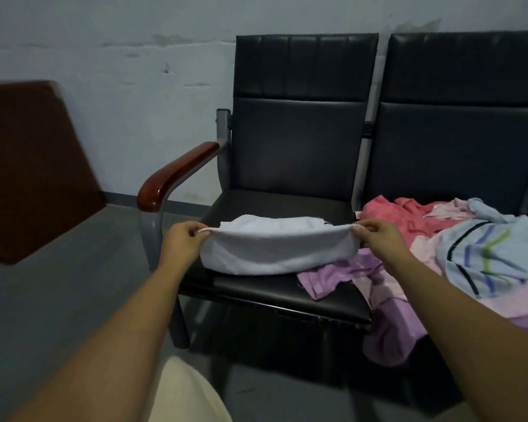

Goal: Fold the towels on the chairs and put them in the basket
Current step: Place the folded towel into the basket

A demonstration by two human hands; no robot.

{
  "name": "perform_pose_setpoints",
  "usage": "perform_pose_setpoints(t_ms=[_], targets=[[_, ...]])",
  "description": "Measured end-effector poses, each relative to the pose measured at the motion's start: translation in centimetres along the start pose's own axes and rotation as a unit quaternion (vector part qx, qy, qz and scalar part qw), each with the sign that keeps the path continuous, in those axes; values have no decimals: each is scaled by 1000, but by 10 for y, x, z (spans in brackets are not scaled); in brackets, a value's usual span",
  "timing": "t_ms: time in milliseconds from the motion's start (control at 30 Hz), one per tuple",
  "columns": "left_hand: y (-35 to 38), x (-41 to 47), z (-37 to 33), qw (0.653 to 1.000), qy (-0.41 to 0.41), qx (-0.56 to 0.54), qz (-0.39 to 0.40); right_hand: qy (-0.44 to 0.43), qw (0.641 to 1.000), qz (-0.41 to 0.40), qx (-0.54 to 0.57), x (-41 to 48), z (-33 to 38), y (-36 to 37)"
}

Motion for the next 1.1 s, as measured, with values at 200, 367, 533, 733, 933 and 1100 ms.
perform_pose_setpoints(t_ms=[200, 367, 533, 733, 933, 1100], targets=[[-4, -3, 0, 999, 17, -44, 16, 17, 999, -6, 40, -3, 13, 1], [6, -6, 7, 998, 7, -16, 68, 68, 997, 14, 28, -8, 10, 4], [19, -4, 14, 996, -1, 37, 78, 22, 995, 26, -89, -5, 7, 10], [32, 38, 16, 997, -41, 54, 35, -30, 987, 20, -160, 29, 8, 25], [52, 86, 28, 994, -103, 17, -33, -48, 980, -22, -191, 92, 17, 53], [85, 86, 49, 986, -157, 49, -8, 24, 940, 17, -341, 91, -38, 98]])
Point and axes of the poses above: each hand's wrist, its own x-axis towards the middle knuckle, its own y-axis out of the palm, z = x × y, the point moved 7 cm from there along x, towards the middle knuckle, and after that the axes turned 12 degrees about x, right-handed, at the moved point
